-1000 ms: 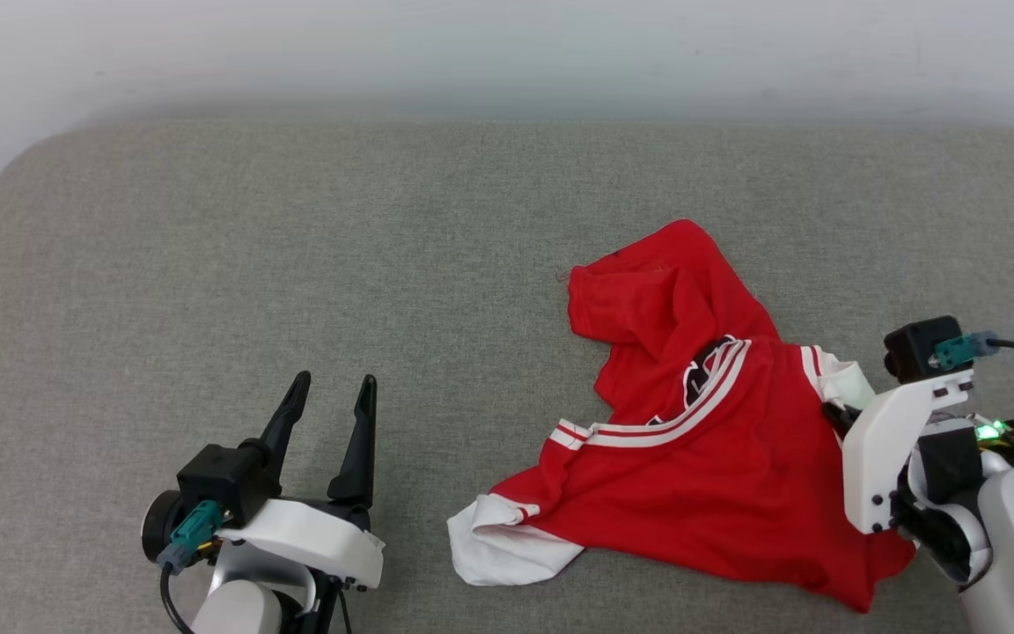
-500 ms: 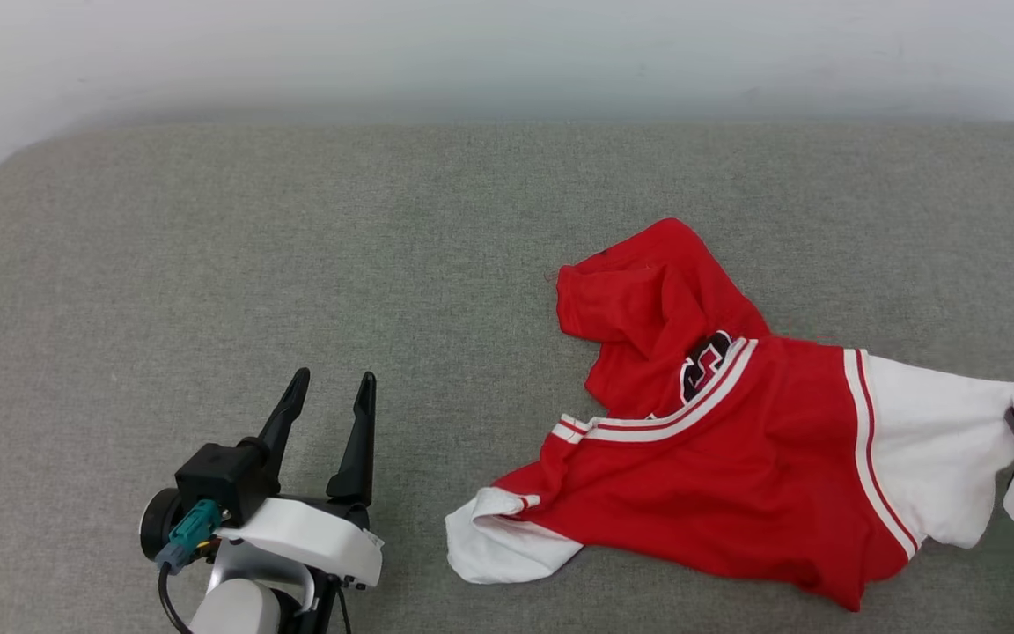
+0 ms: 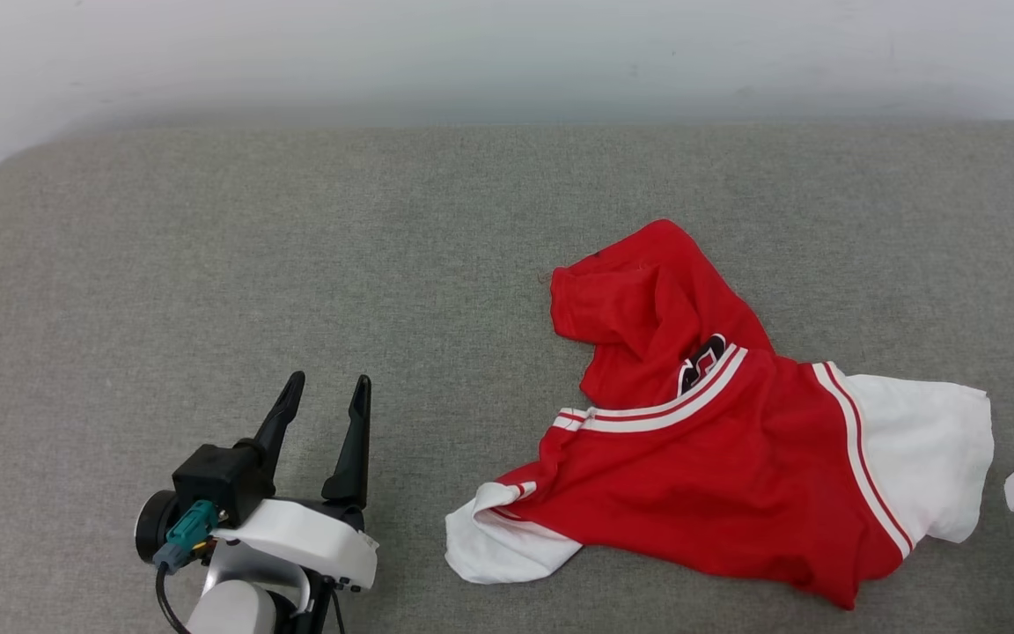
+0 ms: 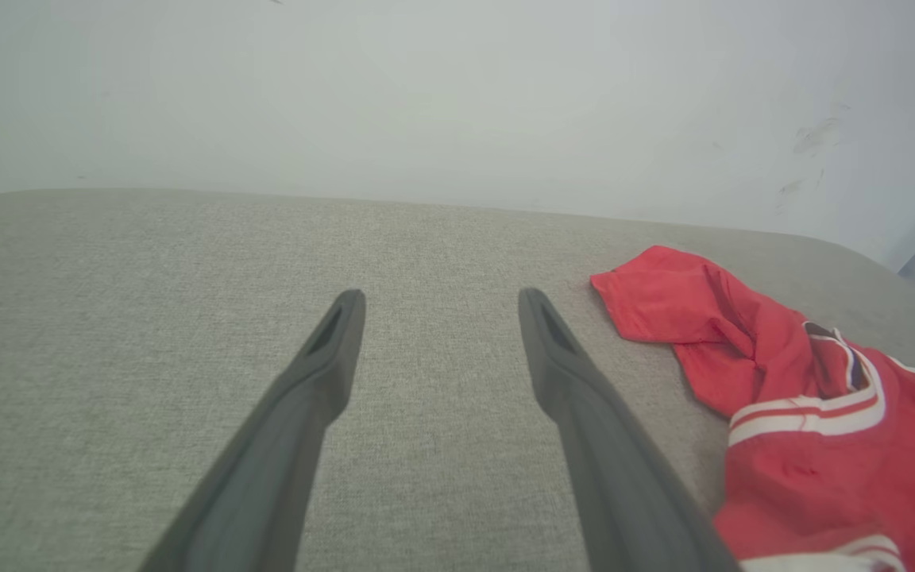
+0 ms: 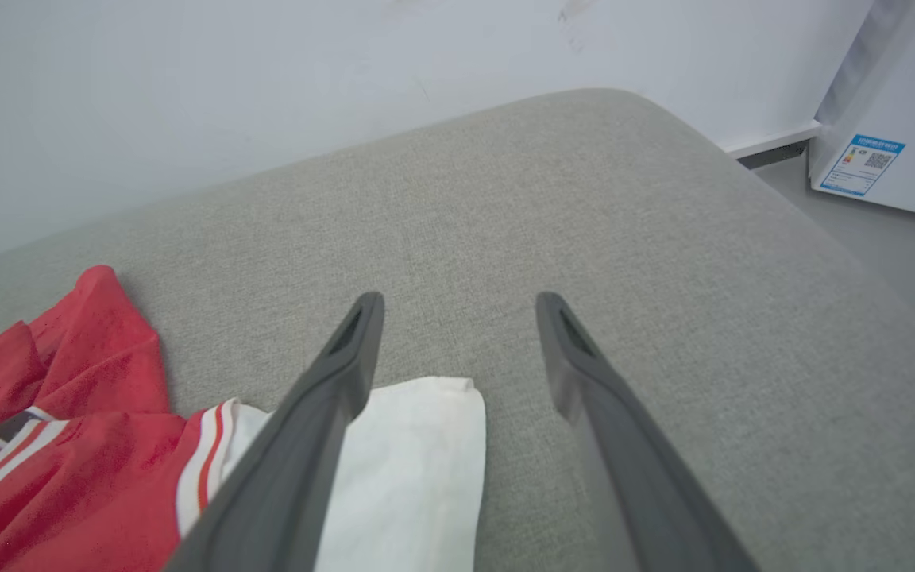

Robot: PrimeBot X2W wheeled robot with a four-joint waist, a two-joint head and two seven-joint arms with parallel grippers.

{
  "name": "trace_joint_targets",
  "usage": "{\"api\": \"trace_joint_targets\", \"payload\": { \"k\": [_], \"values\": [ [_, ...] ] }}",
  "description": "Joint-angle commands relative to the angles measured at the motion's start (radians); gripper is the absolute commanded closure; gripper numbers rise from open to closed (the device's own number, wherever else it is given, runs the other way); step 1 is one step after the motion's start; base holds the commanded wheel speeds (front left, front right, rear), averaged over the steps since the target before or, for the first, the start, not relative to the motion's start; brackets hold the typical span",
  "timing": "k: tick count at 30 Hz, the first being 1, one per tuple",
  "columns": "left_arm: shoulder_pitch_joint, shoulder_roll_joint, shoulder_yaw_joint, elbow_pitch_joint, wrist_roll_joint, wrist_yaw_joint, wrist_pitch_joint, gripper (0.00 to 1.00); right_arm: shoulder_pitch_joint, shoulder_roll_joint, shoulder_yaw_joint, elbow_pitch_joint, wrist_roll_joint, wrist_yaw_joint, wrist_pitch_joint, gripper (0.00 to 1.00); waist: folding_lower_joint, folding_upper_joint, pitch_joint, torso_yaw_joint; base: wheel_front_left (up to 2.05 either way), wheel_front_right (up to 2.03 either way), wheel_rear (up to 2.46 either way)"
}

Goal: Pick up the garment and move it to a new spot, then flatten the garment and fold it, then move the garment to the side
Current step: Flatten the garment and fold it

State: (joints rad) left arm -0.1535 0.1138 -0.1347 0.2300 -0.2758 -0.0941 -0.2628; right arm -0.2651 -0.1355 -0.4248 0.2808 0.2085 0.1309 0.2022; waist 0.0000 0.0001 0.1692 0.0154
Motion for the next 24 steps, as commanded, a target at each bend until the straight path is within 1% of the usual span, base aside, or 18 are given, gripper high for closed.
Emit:
{"api": "trace_joint_targets", "payload": {
  "k": [1,4,6,10,15,20,22,24],
  "values": [
    [0.005,0.002,0.002,0.005,0.007,0.001,-0.002,0.00,0.020,0.016,0.008,-0.012,-0.014,0.000,-0.051,0.00,0.0000,-0.0001,-0.014,-0.001,0.00,0.00,0.00],
    [0.019,0.004,0.002,0.012,0.007,0.005,-0.002,0.00,0.044,0.029,0.037,-0.044,-0.048,0.000,-0.145,0.00,0.0000,-0.0001,-0.037,0.001,0.00,0.00,0.00],
    [0.024,0.008,-0.001,0.015,0.011,0.009,-0.001,0.00,0.067,0.037,0.067,-0.071,-0.072,-0.001,-0.189,0.00,0.0000,-0.0001,-0.052,0.004,0.00,0.00,0.00],
    [0.038,0.016,-0.008,0.005,0.018,0.019,0.011,0.00,0.125,0.053,0.144,-0.138,-0.091,-0.001,-0.238,0.00,0.0000,-0.0001,-0.080,0.011,0.00,0.00,0.00],
    [0.052,0.023,-0.014,-0.010,0.021,0.030,0.029,0.00,0.207,0.070,0.239,-0.236,-0.083,-0.001,-0.249,0.00,0.0000,-0.0001,-0.107,0.020,0.00,0.00,0.00],
    [0.068,0.035,-0.016,-0.026,0.023,0.039,0.051,0.00,0.297,0.082,0.309,-0.343,-0.087,-0.001,-0.227,0.00,0.0000,-0.0001,-0.129,0.021,0.00,0.00,0.00],
    [0.069,0.046,-0.025,-0.034,0.028,0.038,0.076,0.00,0.329,0.085,0.330,-0.382,-0.081,-0.001,-0.216,0.00,0.0000,-0.0001,-0.134,0.019,0.00,0.00,0.00],
    [0.066,0.055,-0.040,-0.045,0.023,0.026,0.121,0.00,0.359,0.086,0.343,-0.412,-0.066,-0.001,-0.204,0.00,0.0000,-0.0001,-0.137,0.016,0.00,0.00,0.00]
  ]
}}
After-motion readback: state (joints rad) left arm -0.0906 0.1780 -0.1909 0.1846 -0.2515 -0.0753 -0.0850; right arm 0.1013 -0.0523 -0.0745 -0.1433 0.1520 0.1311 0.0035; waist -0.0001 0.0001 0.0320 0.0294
